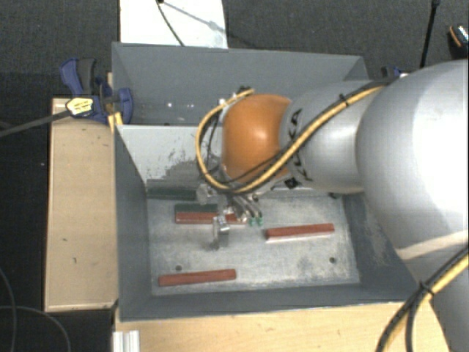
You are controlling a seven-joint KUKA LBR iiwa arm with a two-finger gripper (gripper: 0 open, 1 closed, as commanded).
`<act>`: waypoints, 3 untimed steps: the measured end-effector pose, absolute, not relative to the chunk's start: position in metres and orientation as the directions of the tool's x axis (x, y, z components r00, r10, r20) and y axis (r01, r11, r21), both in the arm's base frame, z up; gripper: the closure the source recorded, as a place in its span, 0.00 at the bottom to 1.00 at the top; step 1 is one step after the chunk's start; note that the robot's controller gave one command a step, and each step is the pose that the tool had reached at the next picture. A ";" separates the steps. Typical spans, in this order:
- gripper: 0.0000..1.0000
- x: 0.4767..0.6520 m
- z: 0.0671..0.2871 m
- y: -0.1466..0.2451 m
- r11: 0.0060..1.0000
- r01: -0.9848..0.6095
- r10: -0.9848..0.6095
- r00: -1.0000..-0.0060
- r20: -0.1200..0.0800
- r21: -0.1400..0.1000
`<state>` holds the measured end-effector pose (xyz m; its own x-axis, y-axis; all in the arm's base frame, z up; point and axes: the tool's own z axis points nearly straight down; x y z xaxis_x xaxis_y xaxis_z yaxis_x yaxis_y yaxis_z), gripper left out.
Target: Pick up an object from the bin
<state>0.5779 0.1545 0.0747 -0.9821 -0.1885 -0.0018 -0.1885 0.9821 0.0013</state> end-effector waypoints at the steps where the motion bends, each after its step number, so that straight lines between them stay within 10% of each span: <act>1: 1.00 0.578 0.075 0.155 0.983 -0.184 -0.184 -0.983 -0.002 0.002; 2: 0.00 0.578 0.075 0.154 0.983 -0.182 -0.182 -0.983 -0.001 0.001; 3: 0.00 0.589 0.071 0.085 0.973 -0.229 -0.229 -0.973 0.000 -0.003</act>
Offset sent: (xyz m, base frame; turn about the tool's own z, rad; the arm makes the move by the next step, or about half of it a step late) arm 0.0000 0.0000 0.0000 0.0000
